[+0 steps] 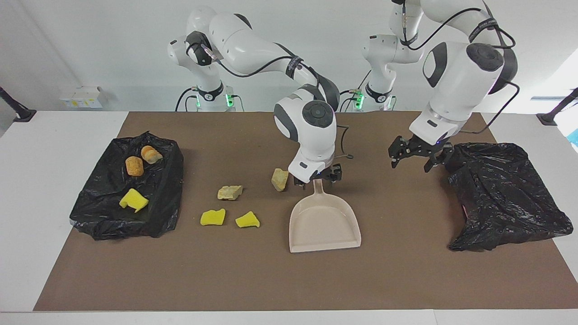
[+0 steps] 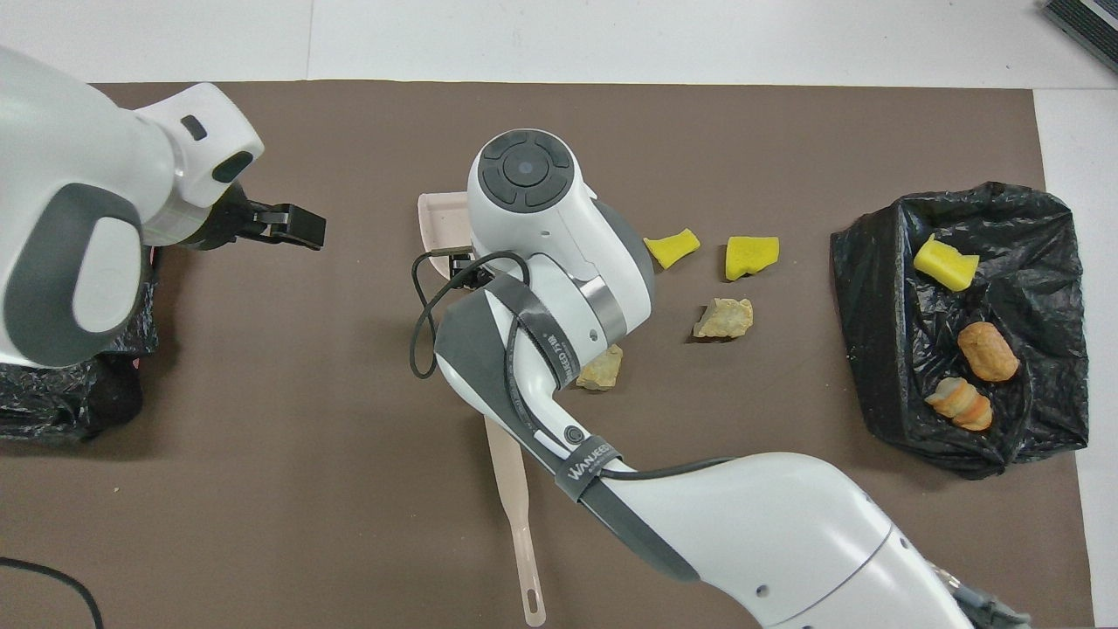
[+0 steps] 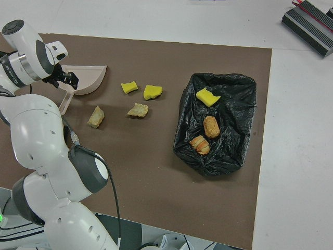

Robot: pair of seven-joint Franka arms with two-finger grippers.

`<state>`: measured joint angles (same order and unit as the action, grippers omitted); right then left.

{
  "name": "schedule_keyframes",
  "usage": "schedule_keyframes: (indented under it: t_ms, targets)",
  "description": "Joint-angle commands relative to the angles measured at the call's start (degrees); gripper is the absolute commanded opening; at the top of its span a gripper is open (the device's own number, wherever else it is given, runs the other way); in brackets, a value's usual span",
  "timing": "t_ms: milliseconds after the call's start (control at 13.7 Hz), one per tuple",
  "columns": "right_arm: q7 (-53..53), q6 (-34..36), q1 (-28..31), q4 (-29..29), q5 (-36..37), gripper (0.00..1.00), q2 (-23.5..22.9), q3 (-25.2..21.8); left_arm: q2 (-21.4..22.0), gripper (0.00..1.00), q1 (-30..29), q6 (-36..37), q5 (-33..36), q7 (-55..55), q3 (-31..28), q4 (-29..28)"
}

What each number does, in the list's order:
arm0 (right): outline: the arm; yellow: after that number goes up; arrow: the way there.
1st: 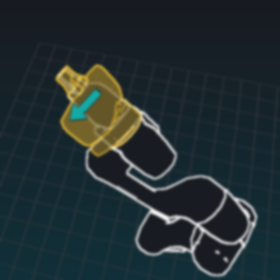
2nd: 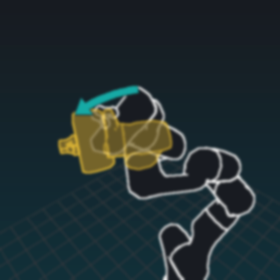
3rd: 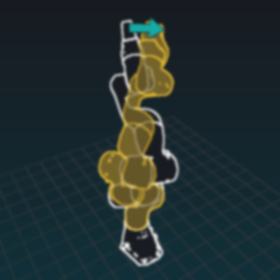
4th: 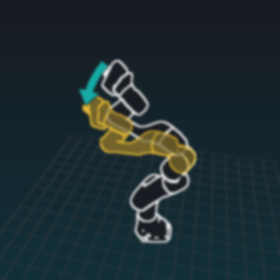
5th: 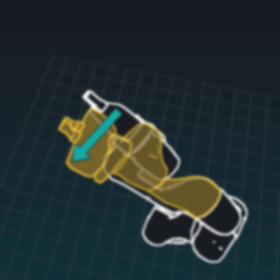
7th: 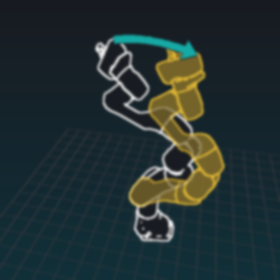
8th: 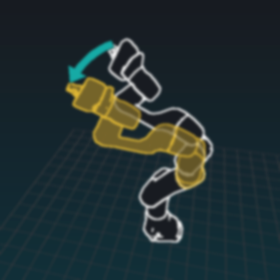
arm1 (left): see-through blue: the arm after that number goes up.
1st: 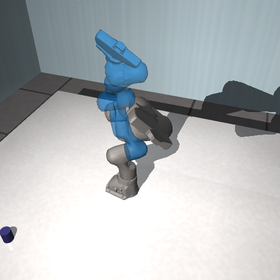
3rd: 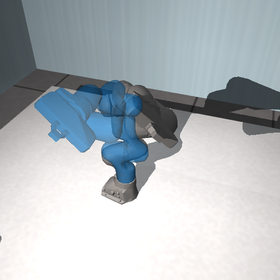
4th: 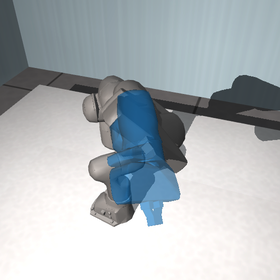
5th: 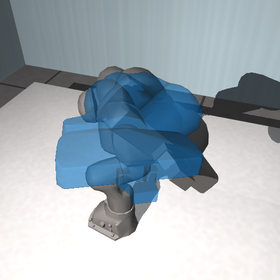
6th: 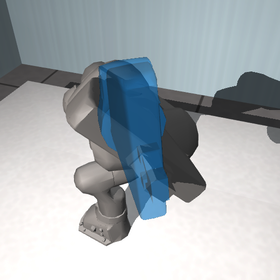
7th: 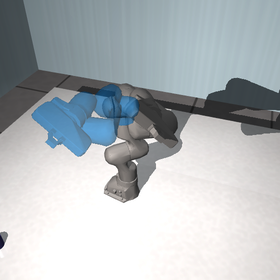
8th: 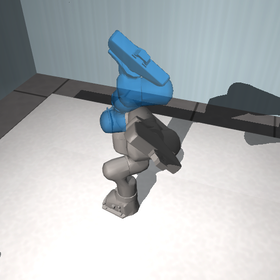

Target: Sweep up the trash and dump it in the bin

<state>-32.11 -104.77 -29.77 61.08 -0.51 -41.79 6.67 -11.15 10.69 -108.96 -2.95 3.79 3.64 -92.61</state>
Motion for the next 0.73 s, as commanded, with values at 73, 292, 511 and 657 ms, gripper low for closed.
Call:
schedule_keyframes:
  t_ms: [73, 292, 511, 657]
  targets:
    - [0.1, -0.5, 0.9, 14.4, 0.2, 0.94, 12.4, 0.3, -6.7, 1.00, 6.6, -6.9, 4.1, 12.0, -0.7, 0.8]
    - [-2.4, -2.5, -0.8, 29.1, -0.1, 0.97, 23.5, 0.7, -9.8, 1.00, 10.0, -9.9, 4.6, 17.2, -0.8, 0.8]
    - [-7.2, -10.0, -6.0, 42.7, -0.9, 0.97, 31.5, 0.7, -11.0, 1.00, 10.9, -10.8, 5.1, 20.5, -0.8, 0.8]
    - [-7.8, -14.8, -8.6, 51.8, -2.7, 0.96, 36.6, 0.7, -10.9, 1.00, 11.0, -8.8, 4.6, 22.3, -0.7, 1.0]
